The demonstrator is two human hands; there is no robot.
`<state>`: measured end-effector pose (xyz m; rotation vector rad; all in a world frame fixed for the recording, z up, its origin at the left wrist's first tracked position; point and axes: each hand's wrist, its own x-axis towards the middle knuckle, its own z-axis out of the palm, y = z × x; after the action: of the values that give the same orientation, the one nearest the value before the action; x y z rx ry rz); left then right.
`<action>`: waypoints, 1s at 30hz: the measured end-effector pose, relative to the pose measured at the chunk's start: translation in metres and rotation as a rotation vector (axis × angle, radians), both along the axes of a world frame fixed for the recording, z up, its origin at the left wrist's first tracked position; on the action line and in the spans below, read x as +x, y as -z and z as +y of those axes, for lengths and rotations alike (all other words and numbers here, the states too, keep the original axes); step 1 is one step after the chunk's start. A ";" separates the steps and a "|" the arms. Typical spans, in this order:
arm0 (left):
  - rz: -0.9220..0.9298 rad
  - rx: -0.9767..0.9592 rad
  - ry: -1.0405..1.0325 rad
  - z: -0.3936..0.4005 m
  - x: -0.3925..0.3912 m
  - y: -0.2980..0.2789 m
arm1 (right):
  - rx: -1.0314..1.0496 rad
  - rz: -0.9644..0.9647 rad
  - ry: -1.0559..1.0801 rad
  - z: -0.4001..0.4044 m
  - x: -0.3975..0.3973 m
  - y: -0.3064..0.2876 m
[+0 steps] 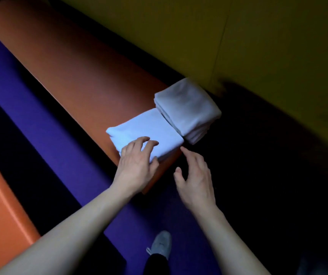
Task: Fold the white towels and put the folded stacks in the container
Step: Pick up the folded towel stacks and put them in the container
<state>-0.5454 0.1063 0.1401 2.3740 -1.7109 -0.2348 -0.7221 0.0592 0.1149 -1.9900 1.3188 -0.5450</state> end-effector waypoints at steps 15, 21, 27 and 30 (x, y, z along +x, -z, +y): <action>0.349 0.460 0.031 -0.068 0.180 0.088 | 0.607 -0.045 0.101 0.008 0.126 0.045; 0.553 0.385 -0.048 -0.058 0.175 0.090 | 0.680 -0.207 0.252 0.006 0.140 0.054; 0.714 0.397 -0.129 -0.019 0.160 0.088 | 0.671 -0.303 0.337 0.013 0.126 0.063; 0.867 0.318 -0.192 0.008 0.144 0.089 | 0.686 -0.335 0.316 0.020 0.107 0.071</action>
<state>-0.4013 0.1140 0.0508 2.0840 -1.0718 -1.3456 -0.6155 0.0789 0.0438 -1.0941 1.3727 -0.4596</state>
